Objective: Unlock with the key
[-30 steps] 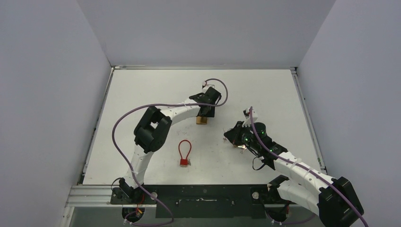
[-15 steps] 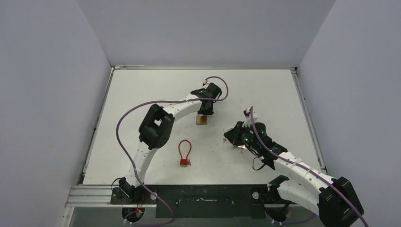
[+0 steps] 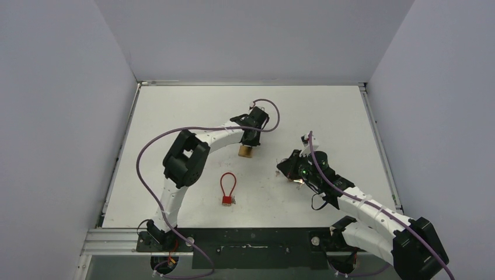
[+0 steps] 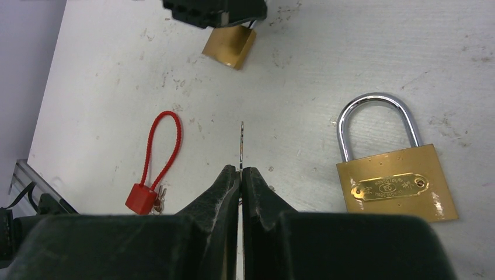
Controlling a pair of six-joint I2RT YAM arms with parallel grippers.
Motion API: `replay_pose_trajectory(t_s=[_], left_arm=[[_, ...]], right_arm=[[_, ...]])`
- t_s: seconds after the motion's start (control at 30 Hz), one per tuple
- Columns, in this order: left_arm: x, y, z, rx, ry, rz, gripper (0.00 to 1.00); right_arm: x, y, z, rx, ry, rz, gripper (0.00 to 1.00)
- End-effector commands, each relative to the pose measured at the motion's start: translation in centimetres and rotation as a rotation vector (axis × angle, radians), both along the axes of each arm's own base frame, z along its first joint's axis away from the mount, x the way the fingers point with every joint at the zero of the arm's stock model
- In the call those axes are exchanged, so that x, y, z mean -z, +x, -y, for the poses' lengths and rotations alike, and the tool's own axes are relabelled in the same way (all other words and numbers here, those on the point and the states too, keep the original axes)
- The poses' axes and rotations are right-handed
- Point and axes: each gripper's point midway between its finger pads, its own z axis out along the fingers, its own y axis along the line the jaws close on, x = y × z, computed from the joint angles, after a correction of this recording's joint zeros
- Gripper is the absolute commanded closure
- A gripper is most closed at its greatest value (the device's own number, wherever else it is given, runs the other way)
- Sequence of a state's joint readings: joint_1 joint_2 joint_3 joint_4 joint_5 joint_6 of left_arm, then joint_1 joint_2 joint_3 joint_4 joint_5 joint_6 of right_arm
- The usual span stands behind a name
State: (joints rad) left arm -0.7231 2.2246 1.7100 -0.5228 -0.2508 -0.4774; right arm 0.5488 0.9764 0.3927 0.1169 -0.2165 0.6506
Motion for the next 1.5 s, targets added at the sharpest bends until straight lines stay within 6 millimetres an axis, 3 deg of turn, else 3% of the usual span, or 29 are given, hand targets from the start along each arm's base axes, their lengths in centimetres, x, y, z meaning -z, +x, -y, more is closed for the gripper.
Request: replay_pose_trajectory(t_s=[0.0, 0.17, 0.67, 1.47], left_arm=[[-4.6, -1.1, 1.2, 0.111, -0.099, 0.12, 1.0], [-6.0, -2.4, 0.4, 0.142, -0.137, 0.177, 1.0], [-11.9, -6.4, 1.3, 0.278, -0.364, 0.408, 1.0], [-10.1, -12.0, -1.9, 0.347, -0.392, 0.52, 1.0]], right_arm=[[-1.3, 1.8, 0.5, 0.07, 0.008, 0.025, 1.0], [-1.2, 2.2, 0.5, 0.076, 0.004, 0.017, 1.0], [-0.2, 4.1, -1.6, -0.014, -0.019, -0.041, 1.0], [0.5, 4.6, -4.4, -0.129, -0.031, -0.04, 1.0]])
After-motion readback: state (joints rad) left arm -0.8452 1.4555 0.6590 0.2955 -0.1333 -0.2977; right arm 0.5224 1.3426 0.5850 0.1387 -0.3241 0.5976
